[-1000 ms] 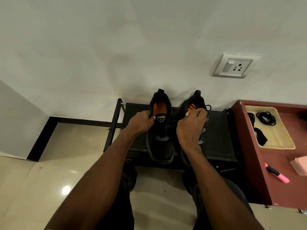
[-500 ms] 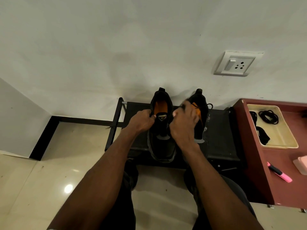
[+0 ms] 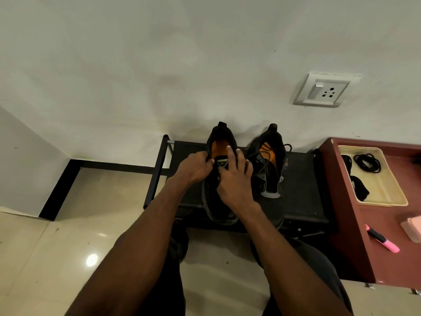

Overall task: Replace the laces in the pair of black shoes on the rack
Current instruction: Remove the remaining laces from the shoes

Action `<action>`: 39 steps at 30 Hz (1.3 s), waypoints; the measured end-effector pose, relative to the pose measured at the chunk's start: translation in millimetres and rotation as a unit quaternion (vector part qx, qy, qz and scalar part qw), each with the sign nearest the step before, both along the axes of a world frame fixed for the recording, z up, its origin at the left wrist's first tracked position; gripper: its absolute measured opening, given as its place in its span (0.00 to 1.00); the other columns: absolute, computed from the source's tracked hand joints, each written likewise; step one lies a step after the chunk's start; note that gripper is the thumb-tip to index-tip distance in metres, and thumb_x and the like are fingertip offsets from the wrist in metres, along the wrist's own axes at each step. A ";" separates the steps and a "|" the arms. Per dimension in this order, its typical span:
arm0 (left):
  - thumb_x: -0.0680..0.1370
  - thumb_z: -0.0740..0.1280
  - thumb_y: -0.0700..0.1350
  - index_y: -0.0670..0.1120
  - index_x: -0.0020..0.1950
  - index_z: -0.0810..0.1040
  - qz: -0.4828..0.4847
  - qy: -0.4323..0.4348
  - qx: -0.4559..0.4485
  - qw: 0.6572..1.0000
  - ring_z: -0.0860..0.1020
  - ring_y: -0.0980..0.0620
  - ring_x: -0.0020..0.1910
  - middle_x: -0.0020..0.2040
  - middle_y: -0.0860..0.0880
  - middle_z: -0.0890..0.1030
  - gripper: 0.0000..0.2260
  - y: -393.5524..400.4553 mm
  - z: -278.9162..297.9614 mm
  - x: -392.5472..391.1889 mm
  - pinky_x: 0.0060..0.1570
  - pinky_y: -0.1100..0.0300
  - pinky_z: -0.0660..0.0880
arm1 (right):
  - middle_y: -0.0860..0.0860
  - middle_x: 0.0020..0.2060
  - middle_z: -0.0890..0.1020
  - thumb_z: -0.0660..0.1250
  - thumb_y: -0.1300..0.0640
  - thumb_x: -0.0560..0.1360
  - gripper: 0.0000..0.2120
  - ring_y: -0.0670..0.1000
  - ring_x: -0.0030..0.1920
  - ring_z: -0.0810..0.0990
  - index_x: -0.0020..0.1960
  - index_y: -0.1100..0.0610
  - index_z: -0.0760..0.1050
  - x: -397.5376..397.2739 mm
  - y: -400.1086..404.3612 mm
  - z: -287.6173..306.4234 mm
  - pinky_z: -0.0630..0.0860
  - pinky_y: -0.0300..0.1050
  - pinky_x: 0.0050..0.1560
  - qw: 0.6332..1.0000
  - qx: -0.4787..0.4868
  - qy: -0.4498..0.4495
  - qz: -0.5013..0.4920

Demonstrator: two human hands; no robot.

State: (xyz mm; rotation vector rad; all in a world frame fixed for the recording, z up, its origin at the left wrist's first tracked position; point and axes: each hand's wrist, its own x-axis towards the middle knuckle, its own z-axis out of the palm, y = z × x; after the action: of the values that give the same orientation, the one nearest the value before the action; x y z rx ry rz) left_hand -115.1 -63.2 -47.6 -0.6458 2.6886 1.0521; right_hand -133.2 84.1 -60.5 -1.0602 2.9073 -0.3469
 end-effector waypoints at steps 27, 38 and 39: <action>0.83 0.60 0.49 0.49 0.43 0.70 0.002 0.002 -0.003 1.000 0.73 0.51 0.35 0.39 0.48 0.76 0.10 -0.6 0.5 1.2 0.35 0.57 0.68 | 0.55 0.77 0.65 0.67 0.57 0.77 0.09 0.58 0.76 0.56 0.55 0.52 0.84 -17.5 7.0 -1.8 0.55 0.61 0.71 0.994 -0.097 -0.009 -0.051; 0.80 0.64 0.60 0.46 0.49 0.73 0.019 0.012 -0.043 0.999 0.77 0.49 0.38 0.40 0.48 0.77 0.16 10.0 -1.8 -0.2 0.36 0.56 0.71 | 0.59 0.61 0.76 0.65 0.62 0.77 0.17 0.59 0.62 0.74 0.66 0.62 0.74 -41.5 36.9 23.1 0.69 0.51 0.61 0.920 -0.294 0.053 -0.255; 0.78 0.66 0.61 0.47 0.51 0.74 0.021 0.012 -0.052 0.998 0.78 0.49 0.39 0.41 0.49 0.78 0.17 12.9 -3.0 -0.6 0.39 0.55 0.75 | 0.58 0.58 0.78 0.64 0.60 0.79 0.15 0.59 0.60 0.76 0.64 0.62 0.75 -37.0 29.2 19.6 0.70 0.51 0.61 0.937 -0.279 0.023 -0.211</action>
State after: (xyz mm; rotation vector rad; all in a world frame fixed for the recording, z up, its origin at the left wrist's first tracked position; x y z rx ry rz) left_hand -115.7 -50.3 -50.6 -0.7154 2.7774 0.9393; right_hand -170.2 113.3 -40.8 -0.4403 3.1340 -1.2309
